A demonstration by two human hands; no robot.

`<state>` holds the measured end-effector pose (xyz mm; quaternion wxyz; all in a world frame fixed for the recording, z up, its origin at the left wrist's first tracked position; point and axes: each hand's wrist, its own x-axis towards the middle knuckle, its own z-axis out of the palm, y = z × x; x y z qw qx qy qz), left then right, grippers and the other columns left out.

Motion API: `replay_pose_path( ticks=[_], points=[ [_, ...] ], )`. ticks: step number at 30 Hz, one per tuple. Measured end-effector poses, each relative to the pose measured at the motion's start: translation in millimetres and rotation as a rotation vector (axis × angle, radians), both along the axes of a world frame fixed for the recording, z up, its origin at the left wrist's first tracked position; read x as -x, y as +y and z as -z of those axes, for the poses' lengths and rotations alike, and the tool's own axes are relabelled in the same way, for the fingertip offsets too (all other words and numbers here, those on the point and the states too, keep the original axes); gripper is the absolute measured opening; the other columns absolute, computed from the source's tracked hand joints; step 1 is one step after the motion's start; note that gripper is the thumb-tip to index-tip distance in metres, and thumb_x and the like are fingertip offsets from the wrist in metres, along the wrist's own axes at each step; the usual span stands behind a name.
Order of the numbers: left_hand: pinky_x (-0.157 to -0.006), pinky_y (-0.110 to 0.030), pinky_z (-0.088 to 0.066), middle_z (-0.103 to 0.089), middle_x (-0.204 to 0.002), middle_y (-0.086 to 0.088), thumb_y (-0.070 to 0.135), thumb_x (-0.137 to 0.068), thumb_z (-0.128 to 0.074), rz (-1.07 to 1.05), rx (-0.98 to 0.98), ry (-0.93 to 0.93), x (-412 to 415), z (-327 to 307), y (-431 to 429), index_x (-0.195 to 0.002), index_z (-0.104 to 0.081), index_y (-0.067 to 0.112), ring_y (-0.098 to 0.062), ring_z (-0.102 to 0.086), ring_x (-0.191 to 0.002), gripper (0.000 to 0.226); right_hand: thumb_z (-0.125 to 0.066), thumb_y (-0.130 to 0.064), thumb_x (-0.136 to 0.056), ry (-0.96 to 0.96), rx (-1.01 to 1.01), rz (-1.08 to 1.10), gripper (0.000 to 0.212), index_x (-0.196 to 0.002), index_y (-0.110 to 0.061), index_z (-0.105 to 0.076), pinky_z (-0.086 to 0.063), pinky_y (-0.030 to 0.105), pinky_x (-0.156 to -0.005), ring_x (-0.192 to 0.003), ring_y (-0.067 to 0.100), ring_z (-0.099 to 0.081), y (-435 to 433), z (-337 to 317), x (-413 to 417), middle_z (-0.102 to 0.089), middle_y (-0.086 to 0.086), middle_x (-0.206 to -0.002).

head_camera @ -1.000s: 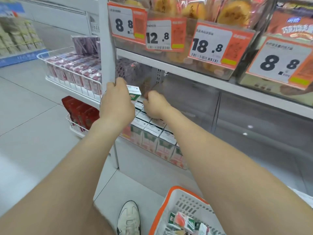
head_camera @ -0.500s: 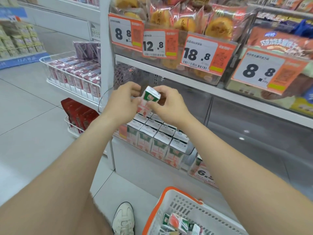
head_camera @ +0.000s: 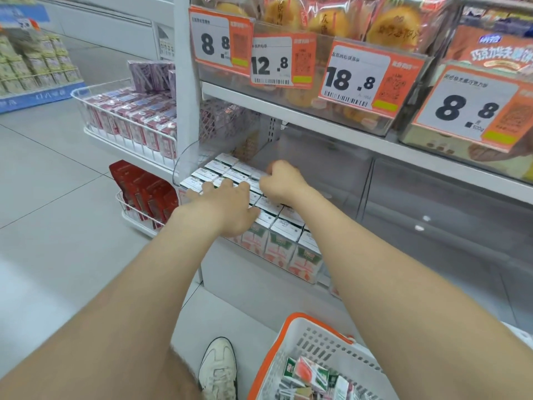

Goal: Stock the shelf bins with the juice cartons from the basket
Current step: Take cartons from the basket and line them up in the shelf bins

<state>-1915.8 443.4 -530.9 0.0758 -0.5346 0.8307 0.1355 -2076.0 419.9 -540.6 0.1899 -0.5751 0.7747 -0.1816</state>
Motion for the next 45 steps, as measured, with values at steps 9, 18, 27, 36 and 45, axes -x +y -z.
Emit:
replay_pose_path(
  ticks=[9, 18, 27, 36, 45],
  points=[
    [-0.108, -0.056, -0.044, -0.052, -0.133, -0.013, 0.050, -0.102, -0.053, 0.103, 0.093, 0.134, 5.3, -9.8, 25.6, -0.136, -0.055, 0.021, -0.041, -0.048, -0.129, 0.044, -0.049, -0.012, -0.091, 0.111, 0.293, -0.065, 0.042, -0.131, -0.011, -0.064, -0.055, 0.043, -0.093, -0.113, 0.033, -0.063, 72.0, -18.9, 1.0, -0.069, 0.014, -0.123],
    [-0.069, -0.033, -0.049, -0.061, -0.078, 0.010, 0.034, -0.088, -0.071, 0.417, 0.003, 0.401, 31.4, -8.1, 144.7, -0.086, -0.062, 0.025, -0.017, -0.060, -0.081, 0.013, -0.054, -0.019, -0.070, 0.134, 0.519, -0.200, 0.018, -0.078, -0.022, -0.071, -0.052, 0.035, -0.059, -0.057, 0.018, -0.059, 279.6, -5.3, 20.3, -0.066, -0.007, -0.063],
    [-0.091, -0.044, -0.055, -0.069, -0.123, -0.008, 0.033, -0.103, -0.057, 0.759, -0.274, -0.300, 105.3, 132.6, 207.4, -0.127, -0.066, 0.012, -0.032, -0.067, -0.112, 0.033, -0.053, -0.017, -0.080, 0.020, -0.340, -0.256, 0.035, -0.103, -0.026, -0.077, -0.056, 0.031, -0.073, -0.066, 0.000, -0.060, 380.0, 110.4, 92.2, -0.066, -0.013, -0.068],
    [-0.074, -0.037, -0.057, -0.067, -0.111, -0.007, 0.001, -0.099, -0.052, 0.687, -0.404, -0.461, 114.6, 278.4, 233.4, -0.123, -0.064, 0.007, -0.024, -0.066, -0.087, 0.027, -0.057, -0.014, -0.094, -0.022, -0.614, -0.162, 0.034, -0.126, -0.014, -0.069, -0.056, 0.039, -0.092, -0.106, 0.026, -0.064, 403.5, 218.2, 119.9, -0.069, 0.007, -0.114],
    [-0.100, -0.049, -0.054, -0.026, -0.169, -0.009, -0.016, -0.088, -0.056, 0.513, -0.417, -0.345, 99.2, 348.9, 235.9, -0.166, -0.018, 0.021, -0.036, -0.055, -0.137, 0.094, -0.061, -0.009, -0.094, -0.068, -0.686, -0.258, 0.050, -0.143, -0.016, -0.056, -0.055, 0.045, -0.100, -0.123, 0.033, -0.061, 403.7, 307.4, 91.8, -0.060, 0.013, -0.138]
  ],
)
